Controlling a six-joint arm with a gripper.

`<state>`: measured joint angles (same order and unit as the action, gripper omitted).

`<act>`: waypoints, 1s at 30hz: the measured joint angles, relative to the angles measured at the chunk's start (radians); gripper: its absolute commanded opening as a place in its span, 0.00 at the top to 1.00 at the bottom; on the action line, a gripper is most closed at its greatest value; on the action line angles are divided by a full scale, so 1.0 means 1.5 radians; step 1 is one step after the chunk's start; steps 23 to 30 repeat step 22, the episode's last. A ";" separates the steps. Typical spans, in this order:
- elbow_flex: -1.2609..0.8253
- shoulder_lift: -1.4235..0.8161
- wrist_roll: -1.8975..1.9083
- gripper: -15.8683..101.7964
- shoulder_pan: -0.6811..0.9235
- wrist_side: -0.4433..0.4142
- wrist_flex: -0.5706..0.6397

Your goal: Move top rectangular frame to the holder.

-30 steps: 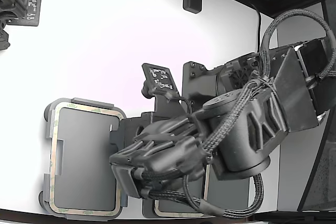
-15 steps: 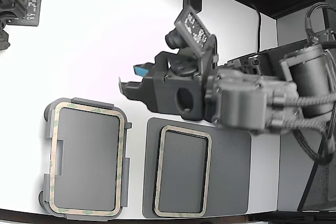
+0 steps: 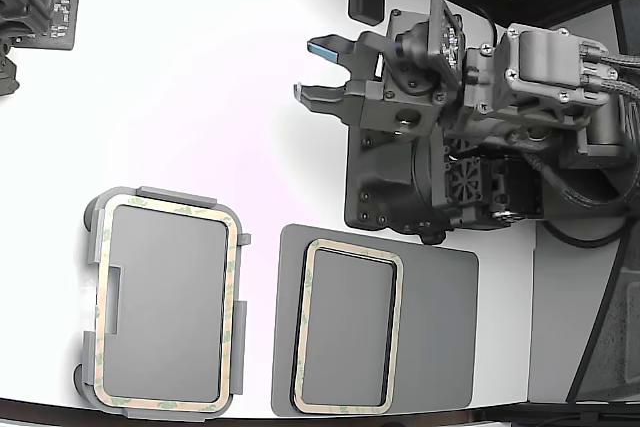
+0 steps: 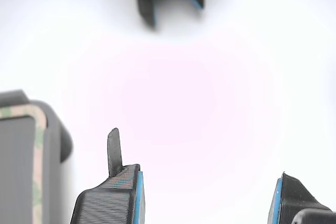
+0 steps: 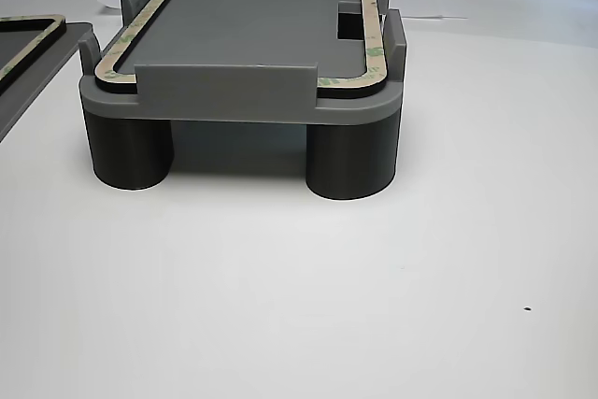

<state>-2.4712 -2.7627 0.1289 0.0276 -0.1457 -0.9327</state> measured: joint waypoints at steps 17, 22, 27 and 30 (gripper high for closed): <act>-0.125 -0.114 -0.001 0.02 -0.011 0.008 -0.032; -0.125 -0.114 -0.001 0.02 -0.011 0.008 -0.032; -0.125 -0.114 -0.001 0.02 -0.011 0.008 -0.032; -0.125 -0.114 -0.001 0.02 -0.011 0.008 -0.032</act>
